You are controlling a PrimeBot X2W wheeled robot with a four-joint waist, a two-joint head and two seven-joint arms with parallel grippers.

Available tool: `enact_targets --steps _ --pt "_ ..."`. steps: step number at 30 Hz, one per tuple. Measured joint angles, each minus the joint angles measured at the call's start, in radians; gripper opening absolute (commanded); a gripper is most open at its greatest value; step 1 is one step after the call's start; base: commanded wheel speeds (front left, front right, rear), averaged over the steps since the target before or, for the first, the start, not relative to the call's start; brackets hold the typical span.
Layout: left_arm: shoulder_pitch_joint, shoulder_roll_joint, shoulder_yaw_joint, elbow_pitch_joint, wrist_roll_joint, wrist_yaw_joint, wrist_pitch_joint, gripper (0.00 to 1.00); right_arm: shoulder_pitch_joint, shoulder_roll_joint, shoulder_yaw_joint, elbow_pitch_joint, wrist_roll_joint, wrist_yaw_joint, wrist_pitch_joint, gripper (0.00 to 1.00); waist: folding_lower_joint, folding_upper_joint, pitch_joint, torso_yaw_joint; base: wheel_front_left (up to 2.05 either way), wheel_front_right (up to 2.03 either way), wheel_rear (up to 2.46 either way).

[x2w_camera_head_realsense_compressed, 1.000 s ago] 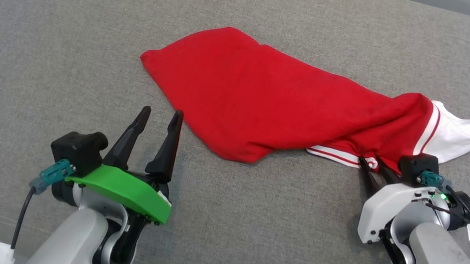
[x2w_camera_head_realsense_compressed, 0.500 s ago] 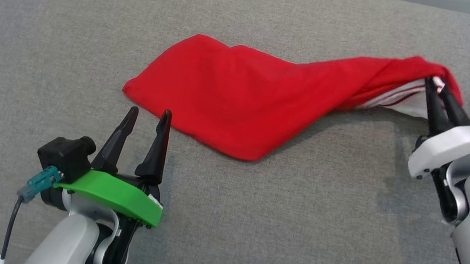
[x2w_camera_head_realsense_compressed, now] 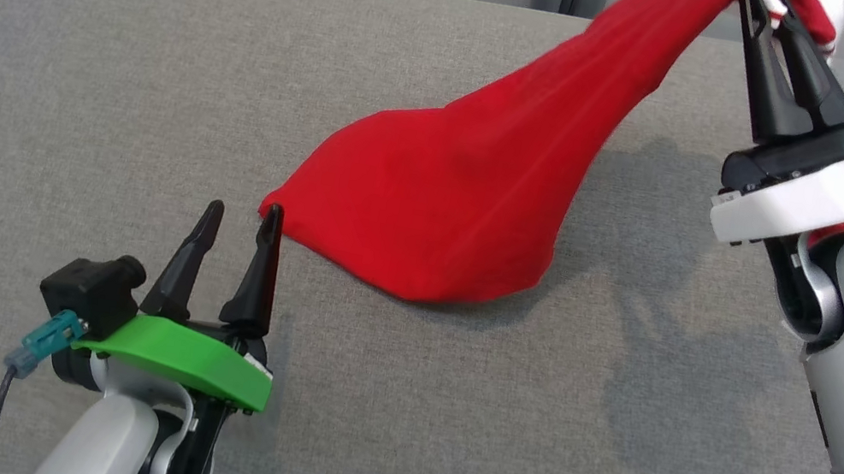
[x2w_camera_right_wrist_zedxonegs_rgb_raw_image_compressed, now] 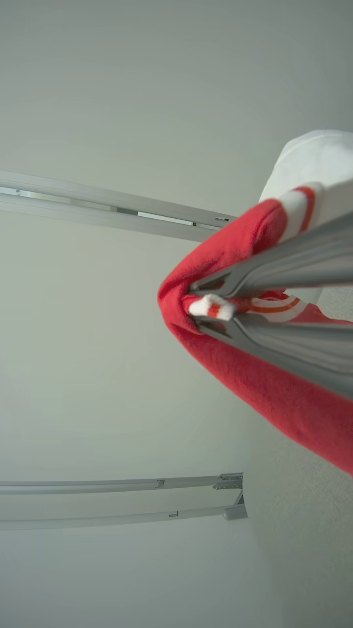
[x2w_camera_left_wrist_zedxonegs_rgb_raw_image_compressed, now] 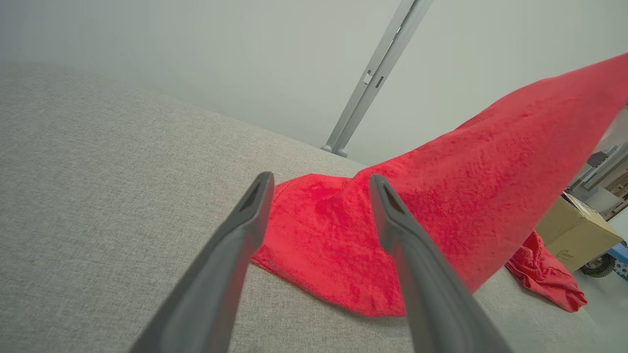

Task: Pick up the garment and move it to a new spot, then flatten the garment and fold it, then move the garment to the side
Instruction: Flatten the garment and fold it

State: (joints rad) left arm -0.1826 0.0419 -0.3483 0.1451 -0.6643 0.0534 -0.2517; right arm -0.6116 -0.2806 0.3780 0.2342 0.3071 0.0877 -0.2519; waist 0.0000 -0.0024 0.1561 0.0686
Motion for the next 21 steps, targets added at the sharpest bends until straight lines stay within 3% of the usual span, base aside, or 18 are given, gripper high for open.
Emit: enact_targets --steps 4,11,21 --pt "0.002 0.0 0.024 -0.017 0.0 0.001 0.0 1.0 -0.027 -0.012 -0.023 -0.085 -0.015 -0.007 -0.002 0.0 0.0 0.0 -0.024 -0.01 0.0 0.0 0.0" --pt "0.027 0.0 0.021 -0.03 -0.001 0.004 0.0 1.0 -0.031 -0.076 -0.092 -0.121 -0.018 -0.037 -0.003 0.0 0.0 0.0 -0.06 -0.018 0.0 0.0 0.0" --pt "0.04 0.001 -0.006 -0.048 -0.001 0.004 0.0 1.0 0.028 -0.066 -0.077 -0.146 0.011 -0.036 0.034 0.0 0.0 0.0 -0.054 -0.002 0.0 0.0 0.0"
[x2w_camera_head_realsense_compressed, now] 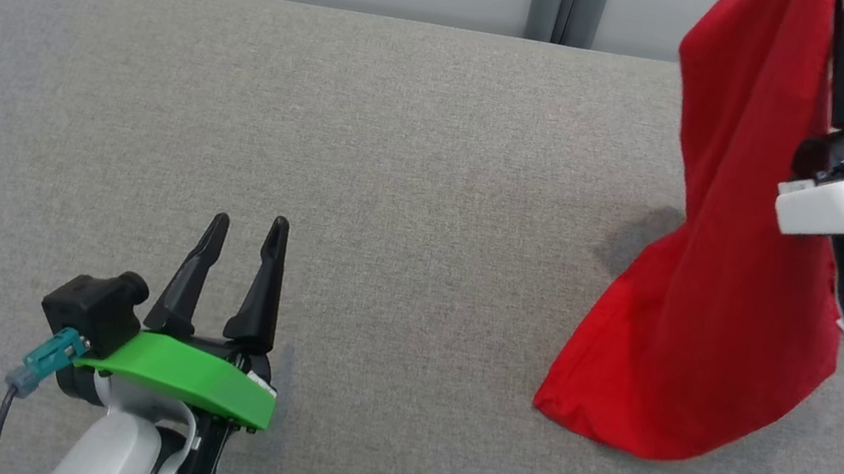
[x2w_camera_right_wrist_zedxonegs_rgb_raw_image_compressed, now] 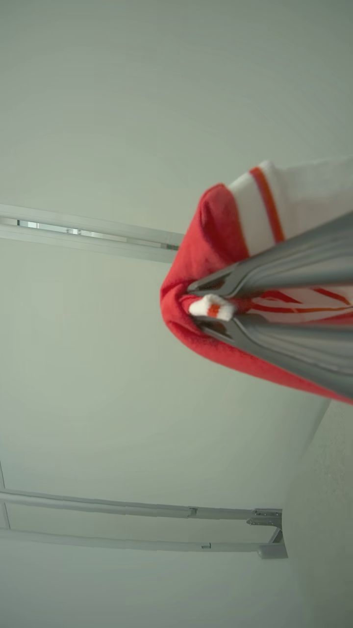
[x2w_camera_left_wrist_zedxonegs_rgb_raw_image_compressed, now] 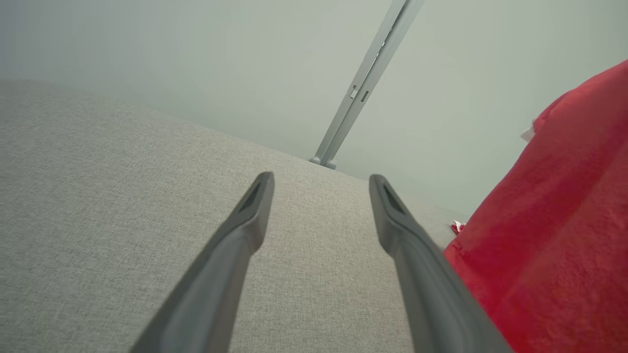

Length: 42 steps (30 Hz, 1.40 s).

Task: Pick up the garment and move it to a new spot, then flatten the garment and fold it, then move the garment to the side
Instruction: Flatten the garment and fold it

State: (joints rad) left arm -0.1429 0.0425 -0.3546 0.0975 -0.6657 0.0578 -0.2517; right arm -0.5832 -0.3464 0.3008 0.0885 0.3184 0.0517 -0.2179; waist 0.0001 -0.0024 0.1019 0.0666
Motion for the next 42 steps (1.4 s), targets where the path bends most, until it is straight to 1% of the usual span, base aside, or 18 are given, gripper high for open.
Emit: enact_targets --steps 2,5,7,11,14,19,22,23,24,25,26,30,33,35,38,42 --pt "0.0 0.0 0.0 -0.001 0.0 0.0 0.0 1.0 0.016 0.008 0.022 0.006 0.004 0.001 0.014 0.0 0.0 0.0 0.002 0.003 0.0 0.0 0.0" --pt "0.0 0.0 -0.002 -0.009 0.0 0.004 0.0 1.0 0.037 0.02 0.056 0.014 0.02 0.018 0.035 0.0 0.0 0.0 0.009 0.007 0.0 0.0 0.0" --pt "0.0 0.0 -0.002 -0.01 0.0 0.005 0.0 1.0 0.041 0.04 0.093 0.022 0.024 0.028 0.047 0.0 0.0 0.0 0.013 0.01 0.0 0.0 0.0" --pt "0.0 0.0 -0.001 -0.02 0.001 0.005 0.0 1.0 0.041 0.096 0.195 0.024 0.028 0.049 0.076 0.0 0.0 0.0 0.027 0.015 0.0 0.0 0.0" --pt "0.0 0.0 0.0 -0.027 0.001 0.005 0.0 1.0 0.04 0.146 0.281 0.05 0.032 0.063 0.104 0.0 0.0 0.0 0.038 0.019 0.0 0.0 0.0" --pt "-0.002 0.0 -0.001 -0.043 -0.001 0.009 0.0 1.0 0.024 0.203 0.376 0.133 0.023 0.063 0.147 0.0 0.0 0.0 0.056 0.039 0.0 0.0 0.0" --pt "-0.004 0.0 -0.006 -0.044 -0.005 0.013 0.0 1.0 -0.007 0.223 0.401 0.188 0.014 0.063 0.163 0.0 0.0 0.0 0.066 0.06 0.0 0.0 0.0" --pt "-0.005 0.0 -0.006 -0.044 -0.007 0.014 0.0 1.0 -0.016 0.225 0.407 0.207 0.013 0.063 0.172 0.02 0.0 0.0 0.069 0.068 0.0 0.0 0.0" --pt "-0.006 0.0 -0.006 -0.044 -0.008 0.014 0.0 1.0 -0.024 0.226 0.41 0.227 0.012 0.063 0.177 0.4 0.0 0.0 0.072 0.077 0.0 0.0 0.0" --pt "-0.006 0.0 -0.007 -0.044 -0.009 0.014 0.0 1.0 -0.028 0.227 0.413 0.247 0.012 0.063 0.185 0.73 0.0 0.0 0.075 0.086 0.0 0.0 0.0" --pt "-0.007 0.0 -0.007 -0.044 -0.009 0.014 0.0 1.0 -0.032 0.225 0.42 0.262 0.005 0.063 0.188 1.0 0.0 0.0 0.078 0.095 0.0 0.0 0.0" --pt "-0.007 0.0 -0.002 -0.045 -0.009 0.018 0.0 1.0 -0.044 0.226 0.434 0.286 -0.001 0.071 0.189 1.0 0.0 0.0 0.088 0.122 0.0 0.0 0.0" --pt "-0.007 0.0 0.042 -0.05 -0.008 0.025 0.0 1.0 -0.067 0.238 0.467 0.304 0.004 0.072 0.189 1.0 0.0 0.0 0.099 0.141 0.0 0.0 0.0" --pt "-0.007 0.003 0.057 -0.051 -0.002 0.03 0.0 1.0 -0.075 0.249 0.47 0.31 0.017 0.073 0.186 1.0 0.0 0.0 0.106 0.141 0.0 0.0 0.0" --pt "-0.007 0.002 0.044 -0.054 0.013 0.03 0.0 1.0 -0.084 0.246 0.453 0.318 0.038 0.073 0.169 1.0 0.0 0.0 0.109 0.128 0.0 0.0 0.0" --pt "-0.01 0.002 -0.012 -0.049 0.047 0.021 0.0 1.0 -0.085 0.215 0.407 0.327 0.045 0.073 0.132 1.0 0.0 0.0 0.109 0.097 0.0 0.0 0.0"
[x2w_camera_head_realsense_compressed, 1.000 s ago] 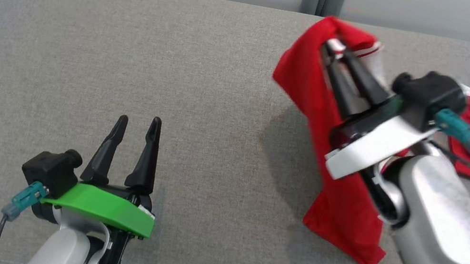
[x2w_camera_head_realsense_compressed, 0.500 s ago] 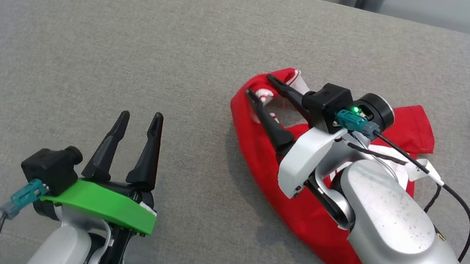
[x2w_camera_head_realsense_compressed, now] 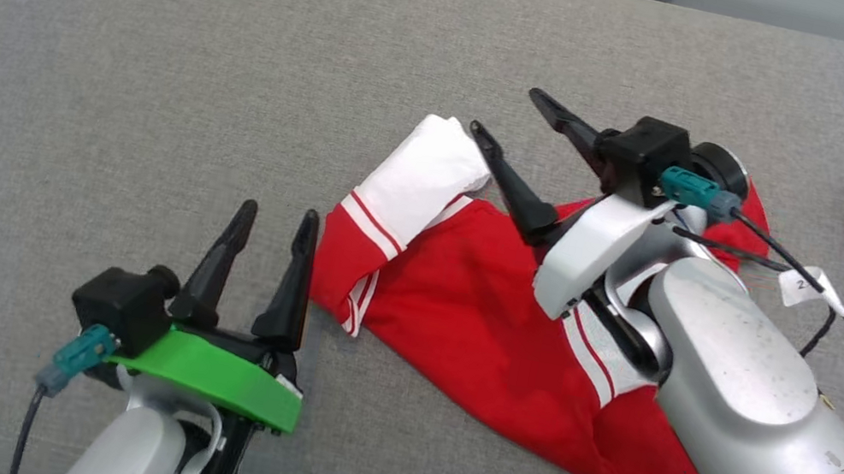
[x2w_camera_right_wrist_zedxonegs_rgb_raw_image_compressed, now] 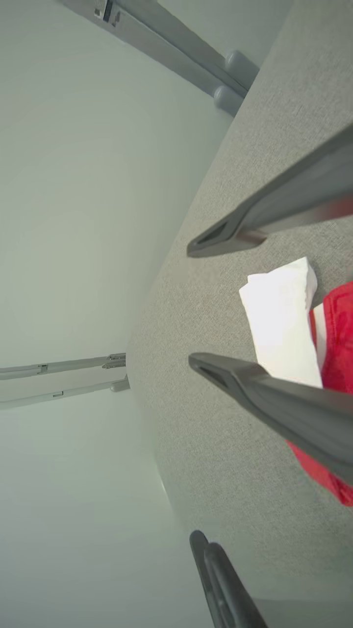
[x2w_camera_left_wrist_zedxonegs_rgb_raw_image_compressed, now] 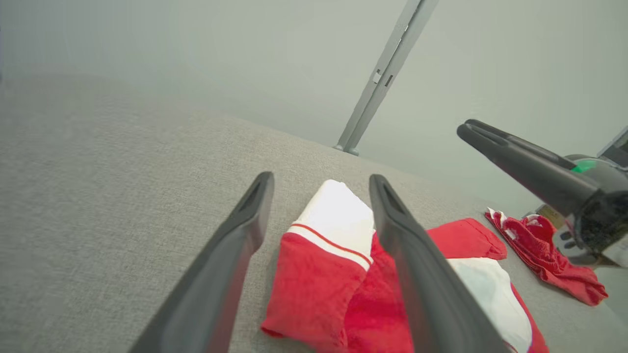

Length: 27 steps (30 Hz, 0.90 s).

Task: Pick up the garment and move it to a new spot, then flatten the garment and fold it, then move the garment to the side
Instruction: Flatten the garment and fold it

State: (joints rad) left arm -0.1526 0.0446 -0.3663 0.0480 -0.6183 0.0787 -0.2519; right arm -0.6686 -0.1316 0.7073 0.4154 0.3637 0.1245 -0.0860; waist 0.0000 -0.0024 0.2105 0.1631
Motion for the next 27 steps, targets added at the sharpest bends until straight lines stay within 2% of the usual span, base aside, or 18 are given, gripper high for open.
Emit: enact_targets --steps 5,9,11,17,24,27 --pt "-0.043 0.0 -0.091 0.009 0.029 -0.031 0.005 1.0 0.017 -0.054 -0.056 0.016 0.009 -0.004 -0.041 1.0 0.0 0.0 0.002 -0.053 0.0 0.0 0.0" --pt "-0.093 0.0 -0.169 0.033 0.055 -0.056 0.042 1.0 0.081 -0.078 -0.114 0.022 0.029 -0.047 -0.084 1.0 0.0 0.0 0.005 -0.101 0.0 0.0 0.0" --pt "-0.125 0.0 -0.228 0.062 0.076 -0.071 0.074 1.0 0.13 -0.094 -0.155 0.026 0.052 -0.083 -0.115 1.0 0.0 0.0 0.009 -0.138 0.0 0.0 0.0" --pt "-0.212 0.001 -0.325 0.139 0.1 -0.088 0.149 1.0 0.22 -0.118 -0.179 0.04 0.061 -0.118 -0.125 1.0 0.0 0.0 0.02 -0.216 0.0 0.0 0.0" --pt "-0.303 0.001 -0.355 0.242 0.11 -0.085 0.212 1.0 0.237 -0.097 -0.162 0.029 0.06 -0.116 -0.143 1.0 0.0 0.0001 0.044 -0.308 0.0 0.0 0.0" --pt "-0.365 0.001 -0.335 0.316 0.153 -0.059 0.25 1.0 0.224 -0.074 -0.139 0.014 0.056 -0.097 -0.144 1.0 0.0 0.0001 0.06 -0.361 0.0 0.0 0.0"
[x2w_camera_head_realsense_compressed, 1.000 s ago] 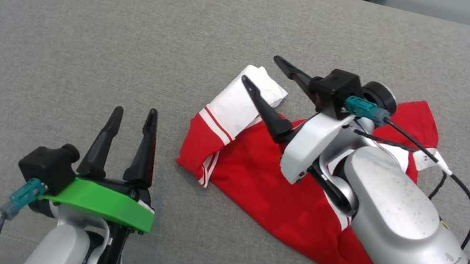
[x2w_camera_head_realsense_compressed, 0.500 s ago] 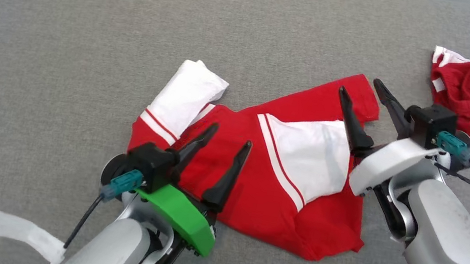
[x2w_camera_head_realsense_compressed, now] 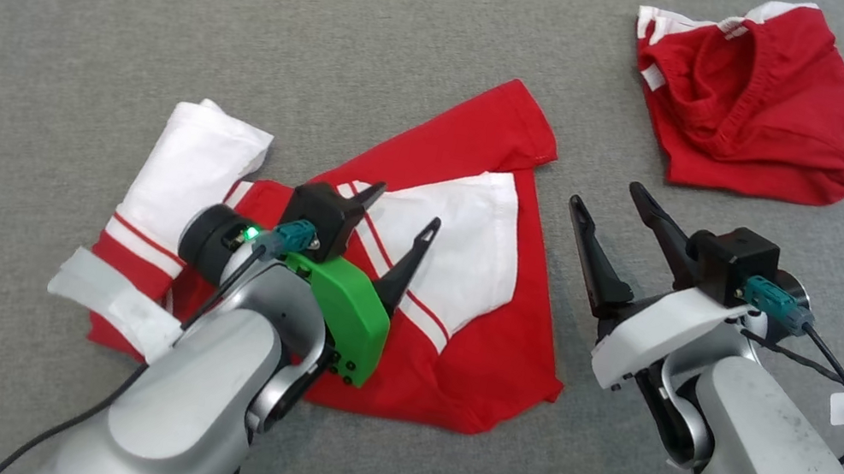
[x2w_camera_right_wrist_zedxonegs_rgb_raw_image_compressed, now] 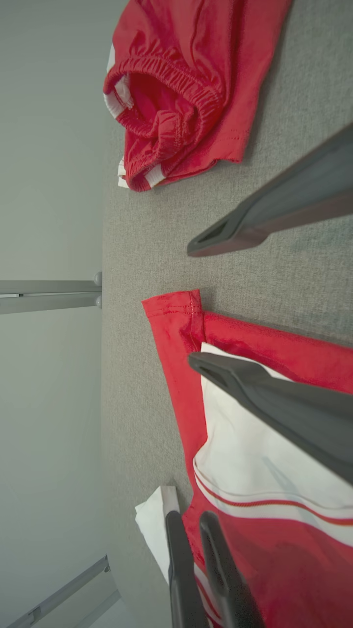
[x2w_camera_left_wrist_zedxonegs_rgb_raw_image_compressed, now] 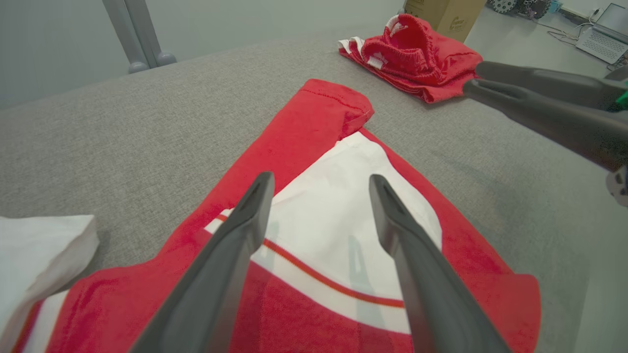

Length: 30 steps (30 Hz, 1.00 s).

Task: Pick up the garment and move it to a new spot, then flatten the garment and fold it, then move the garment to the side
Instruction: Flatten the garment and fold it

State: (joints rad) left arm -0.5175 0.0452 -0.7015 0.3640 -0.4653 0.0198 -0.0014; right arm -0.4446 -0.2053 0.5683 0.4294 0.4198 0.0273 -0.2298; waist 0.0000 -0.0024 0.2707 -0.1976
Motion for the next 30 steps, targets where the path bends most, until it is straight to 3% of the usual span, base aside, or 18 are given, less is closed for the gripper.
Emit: enact_targets --steps 12,20,30 --pt "-0.117 0.002 -0.043 0.12 0.055 -0.01 0.073 1.0 -0.028 0.027 0.016 0.003 -0.007 0.025 -0.009 1.0 0.0 0.0 0.039 -0.134 0.0 0.0 0.0" --pt "-0.157 0.001 -0.037 0.192 0.058 0.025 0.093 1.0 -0.039 0.053 0.026 0.009 -0.007 0.034 -0.017 1.0 0.0 0.0 0.05 -0.188 0.0 0.0 0.0" --pt "-0.191 0.0 -0.04 0.279 0.065 0.035 0.115 0.99 -0.041 0.075 0.012 0.021 -0.007 0.037 -0.02 1.0 0.0 0.0 0.073 -0.231 0.0 0.0 0.0"
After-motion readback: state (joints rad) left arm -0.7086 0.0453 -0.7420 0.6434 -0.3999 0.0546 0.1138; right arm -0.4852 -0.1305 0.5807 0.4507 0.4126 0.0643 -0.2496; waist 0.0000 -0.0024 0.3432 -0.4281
